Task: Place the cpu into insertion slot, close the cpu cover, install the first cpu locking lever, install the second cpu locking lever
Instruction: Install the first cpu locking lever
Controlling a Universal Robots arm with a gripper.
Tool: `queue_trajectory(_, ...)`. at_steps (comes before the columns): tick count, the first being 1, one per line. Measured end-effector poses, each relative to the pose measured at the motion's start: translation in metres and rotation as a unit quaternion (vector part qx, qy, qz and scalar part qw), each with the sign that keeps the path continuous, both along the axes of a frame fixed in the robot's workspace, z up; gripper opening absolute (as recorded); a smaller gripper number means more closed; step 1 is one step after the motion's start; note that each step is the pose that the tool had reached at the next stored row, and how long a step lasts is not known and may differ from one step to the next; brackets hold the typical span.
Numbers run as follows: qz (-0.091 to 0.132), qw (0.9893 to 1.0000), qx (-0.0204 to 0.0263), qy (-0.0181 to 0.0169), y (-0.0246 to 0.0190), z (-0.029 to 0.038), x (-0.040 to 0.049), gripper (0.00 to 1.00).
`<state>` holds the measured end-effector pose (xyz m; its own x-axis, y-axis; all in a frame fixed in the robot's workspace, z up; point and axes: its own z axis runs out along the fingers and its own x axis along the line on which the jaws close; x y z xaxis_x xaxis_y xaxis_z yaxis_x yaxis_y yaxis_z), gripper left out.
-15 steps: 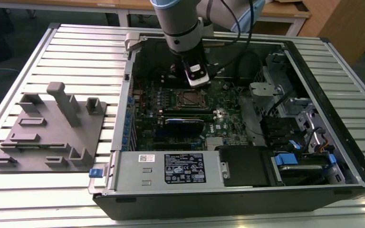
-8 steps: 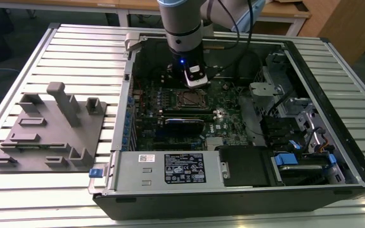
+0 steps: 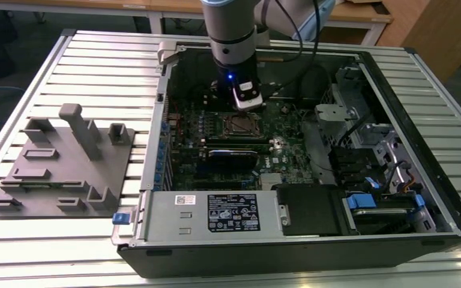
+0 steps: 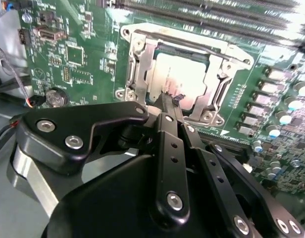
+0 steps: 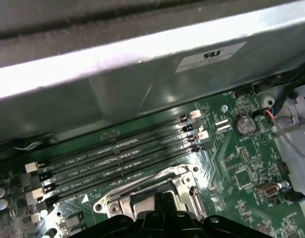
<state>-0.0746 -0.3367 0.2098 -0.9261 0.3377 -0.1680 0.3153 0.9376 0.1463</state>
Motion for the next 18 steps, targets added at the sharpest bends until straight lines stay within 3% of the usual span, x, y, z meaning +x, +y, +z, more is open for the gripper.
queue_trajectory(3,0.000,0.9999,-0.0163,0.0025,0.0006,0.0017,0.0005,0.10)
queue_trajectory(8,0.000,0.9998,-0.0176,0.0032,0.0006,0.0017,0.0005,0.10)
queue_trajectory(9,0.000,0.9998,-0.0175,0.0055,0.0007,0.0015,0.0006,0.10)
queue_trajectory(10,0.000,0.9998,-0.0175,0.0108,0.0007,0.0012,0.0006,0.10)
queue_trajectory(13,0.001,0.9993,-0.0178,0.0334,0.0007,0.0005,0.0008,0.10)
queue_trajectory(18,0.001,0.9990,-0.0187,0.0402,0.0008,0.0005,0.0008,0.10)
